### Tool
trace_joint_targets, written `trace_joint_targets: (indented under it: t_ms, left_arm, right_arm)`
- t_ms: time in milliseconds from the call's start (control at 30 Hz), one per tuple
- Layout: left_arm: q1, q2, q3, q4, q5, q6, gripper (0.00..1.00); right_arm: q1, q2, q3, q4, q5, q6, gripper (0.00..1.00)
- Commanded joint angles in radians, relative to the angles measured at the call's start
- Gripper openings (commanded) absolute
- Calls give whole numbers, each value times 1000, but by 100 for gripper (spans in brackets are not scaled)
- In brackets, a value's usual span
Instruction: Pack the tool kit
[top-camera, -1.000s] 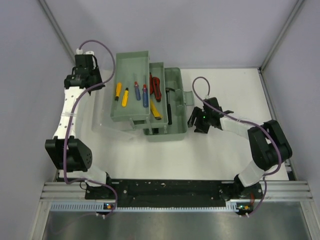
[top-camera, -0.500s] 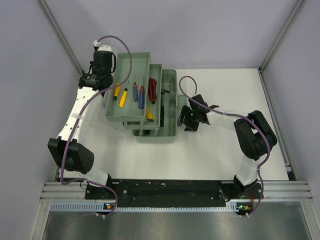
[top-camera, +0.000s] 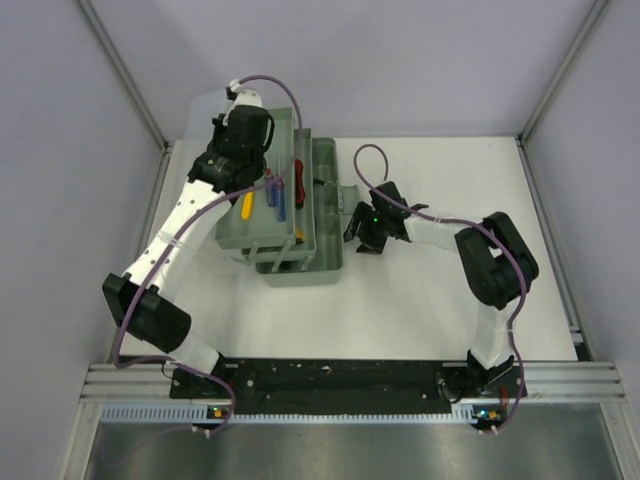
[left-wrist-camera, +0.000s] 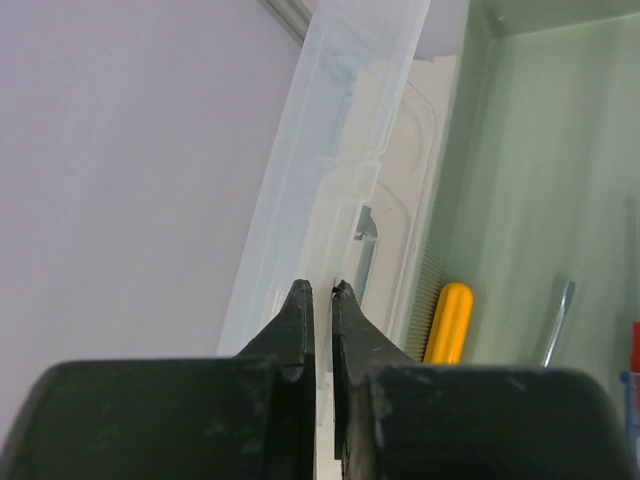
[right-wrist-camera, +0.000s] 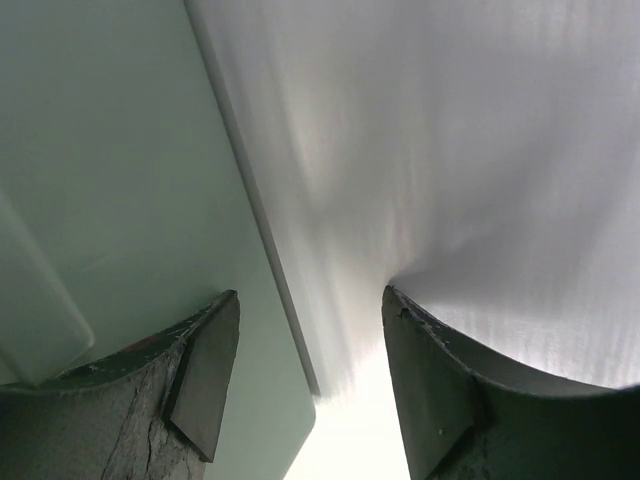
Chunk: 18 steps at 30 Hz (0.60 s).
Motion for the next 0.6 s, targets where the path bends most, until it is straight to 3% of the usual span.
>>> trace_joint_targets:
  t_ms: [0,567]
  left_arm:
    - [-93,-17,25,168,-62,-51,0]
    - [-209,26,34,179,-7,-115,0]
  right_arm:
    - [50,55,31,105,-63,54,61]
    - [48,53,16,97,-34,78,61]
